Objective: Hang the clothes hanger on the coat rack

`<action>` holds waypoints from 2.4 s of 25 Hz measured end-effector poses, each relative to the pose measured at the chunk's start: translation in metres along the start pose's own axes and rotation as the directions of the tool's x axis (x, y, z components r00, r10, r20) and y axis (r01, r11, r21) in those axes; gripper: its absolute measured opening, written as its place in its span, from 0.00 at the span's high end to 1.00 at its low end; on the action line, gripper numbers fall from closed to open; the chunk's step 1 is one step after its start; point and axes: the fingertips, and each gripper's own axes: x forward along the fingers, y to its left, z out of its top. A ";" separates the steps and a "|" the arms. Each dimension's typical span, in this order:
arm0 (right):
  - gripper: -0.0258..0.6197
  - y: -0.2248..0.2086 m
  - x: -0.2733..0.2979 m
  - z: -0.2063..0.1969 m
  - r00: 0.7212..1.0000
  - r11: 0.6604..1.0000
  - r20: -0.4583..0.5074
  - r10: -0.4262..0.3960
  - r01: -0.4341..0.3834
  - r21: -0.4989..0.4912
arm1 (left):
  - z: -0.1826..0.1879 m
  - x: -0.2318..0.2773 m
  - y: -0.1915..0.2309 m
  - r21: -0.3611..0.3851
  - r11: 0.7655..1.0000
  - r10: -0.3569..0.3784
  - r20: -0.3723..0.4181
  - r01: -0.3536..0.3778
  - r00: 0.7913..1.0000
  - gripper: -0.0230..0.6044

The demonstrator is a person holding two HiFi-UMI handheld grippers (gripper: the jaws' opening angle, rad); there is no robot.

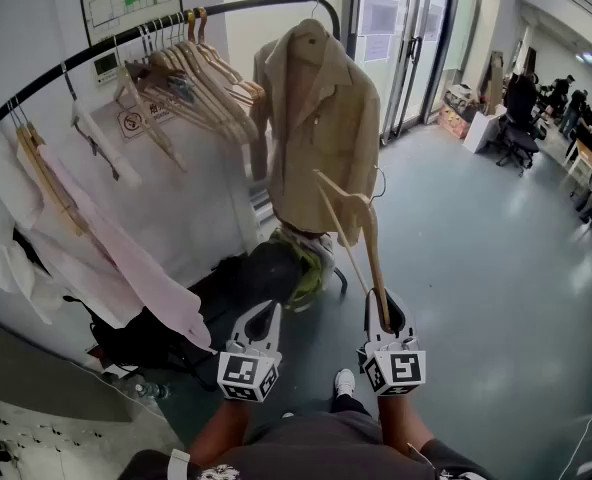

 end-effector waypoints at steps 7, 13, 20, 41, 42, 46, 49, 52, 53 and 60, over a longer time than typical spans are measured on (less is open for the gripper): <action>0.87 -0.026 0.069 0.009 0.997 0.996 0.022 0.079 -0.080 0.044 | -0.003 0.047 0.023 -0.033 0.996 0.077 -0.007 -0.078 0.997 0.96; 0.87 -0.043 0.156 0.024 0.979 0.981 0.053 0.196 -0.195 -0.015 | 0.019 0.095 0.052 -0.033 0.978 0.207 0.018 -0.206 0.978 0.96; 0.87 -0.035 0.266 0.062 0.933 0.939 0.104 0.344 -0.342 -0.044 | 0.032 0.117 0.089 -0.035 0.911 0.411 0.024 -0.410 0.911 0.96; 0.87 0.041 0.430 0.180 0.918 0.924 0.123 0.376 -0.361 -0.130 | 0.068 0.059 0.136 -0.056 0.844 0.536 0.095 -0.533 0.839 0.96; 0.87 0.042 0.434 0.181 0.921 0.925 0.113 0.373 -0.360 -0.124 | 0.068 0.057 0.138 -0.044 0.841 0.541 0.096 -0.540 0.835 0.96; 0.87 0.048 0.450 0.176 0.926 0.924 0.064 0.373 -0.364 -0.114 | 0.063 0.050 0.143 -0.034 0.833 0.553 0.093 -0.552 0.828 0.96; 0.87 0.051 0.458 0.172 0.928 0.924 0.036 0.372 -0.367 -0.107 | 0.061 0.046 0.143 -0.032 0.832 0.554 0.090 -0.554 0.827 0.96; 0.87 0.052 0.457 0.165 0.931 0.927 0.013 0.364 -0.361 -0.099 | 0.057 0.041 0.142 -0.036 0.828 0.560 0.080 -0.559 0.825 0.96; 0.87 0.054 0.456 0.163 0.931 0.927 0.012 0.366 -0.363 -0.095 | 0.056 0.038 0.143 -0.035 0.826 0.563 0.079 -0.562 0.823 0.96; 0.87 0.056 0.456 0.163 0.927 0.922 0.027 0.374 -0.368 -0.121 | 0.044 0.041 0.145 -0.076 0.840 0.541 0.053 -0.537 0.839 0.96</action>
